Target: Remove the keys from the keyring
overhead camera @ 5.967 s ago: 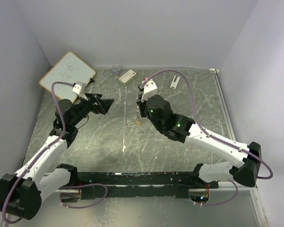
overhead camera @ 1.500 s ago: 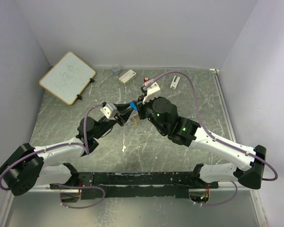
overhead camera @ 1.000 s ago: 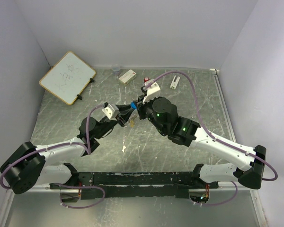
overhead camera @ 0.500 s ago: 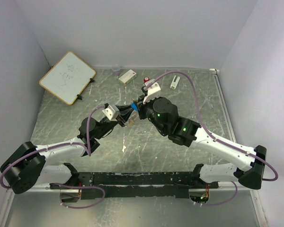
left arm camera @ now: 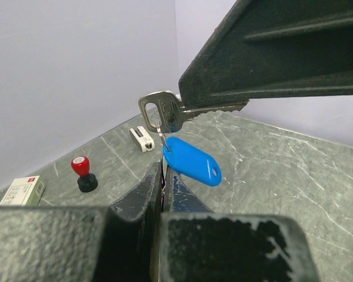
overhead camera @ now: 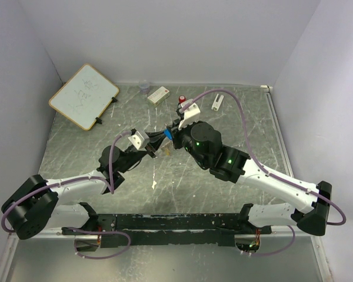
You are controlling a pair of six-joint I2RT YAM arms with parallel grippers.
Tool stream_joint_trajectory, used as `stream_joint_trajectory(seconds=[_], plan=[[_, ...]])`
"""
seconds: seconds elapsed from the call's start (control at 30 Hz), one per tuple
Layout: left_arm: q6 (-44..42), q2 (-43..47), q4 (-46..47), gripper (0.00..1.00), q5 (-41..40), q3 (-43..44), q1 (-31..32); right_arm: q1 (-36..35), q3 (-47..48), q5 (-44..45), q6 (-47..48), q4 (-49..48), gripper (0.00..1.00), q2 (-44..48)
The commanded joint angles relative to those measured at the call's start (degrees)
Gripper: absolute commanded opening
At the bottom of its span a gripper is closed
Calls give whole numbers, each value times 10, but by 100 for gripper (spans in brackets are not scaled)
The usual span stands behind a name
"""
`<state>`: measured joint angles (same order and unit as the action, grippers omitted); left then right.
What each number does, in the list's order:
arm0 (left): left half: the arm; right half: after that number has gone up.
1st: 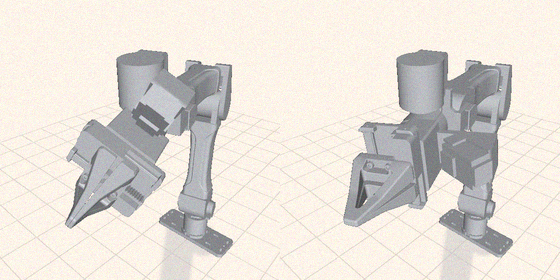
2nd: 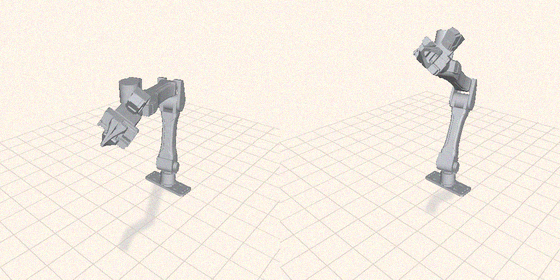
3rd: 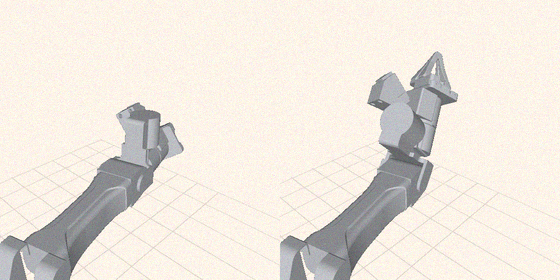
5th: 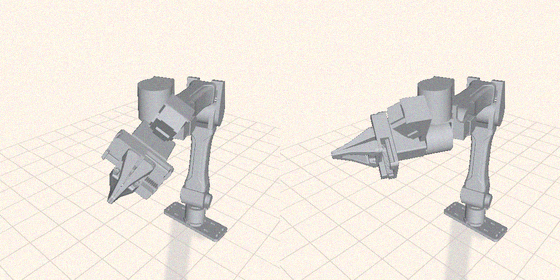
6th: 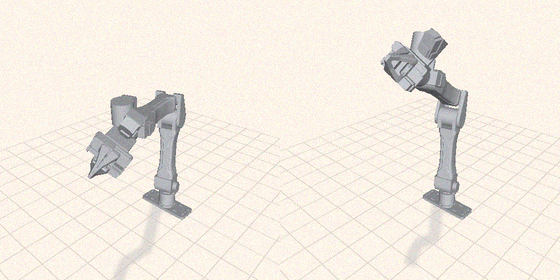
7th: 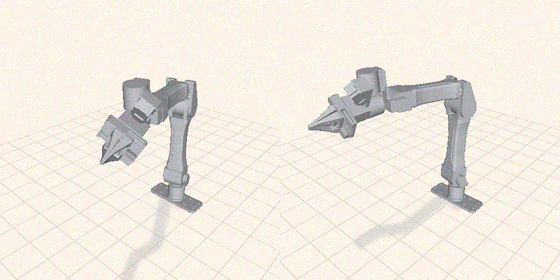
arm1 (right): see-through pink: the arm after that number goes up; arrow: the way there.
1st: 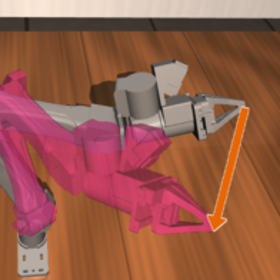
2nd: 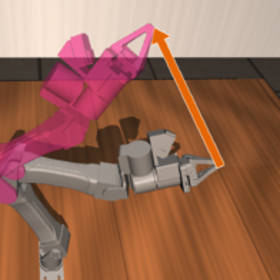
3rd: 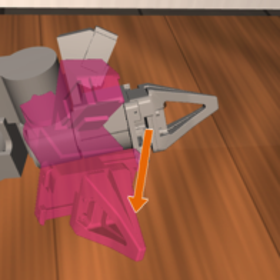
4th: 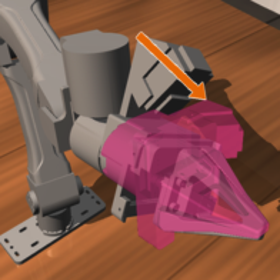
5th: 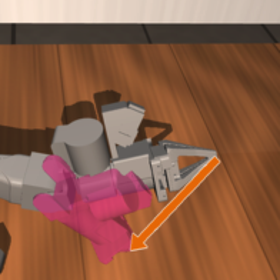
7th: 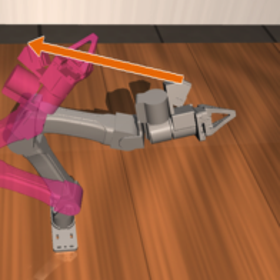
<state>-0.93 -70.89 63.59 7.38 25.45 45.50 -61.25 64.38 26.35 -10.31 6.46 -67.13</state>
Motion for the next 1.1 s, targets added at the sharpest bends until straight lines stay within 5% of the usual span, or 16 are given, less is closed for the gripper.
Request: stream_joint_trajectory(seconds=[0.0,1.07], plan=[[-11,3,13,7,21,15,6,-4,-3,4,-2,-18,0,18],[-53,88,-2,7,-42,-4,10,-16,-28,10,-30,5,0,37]])
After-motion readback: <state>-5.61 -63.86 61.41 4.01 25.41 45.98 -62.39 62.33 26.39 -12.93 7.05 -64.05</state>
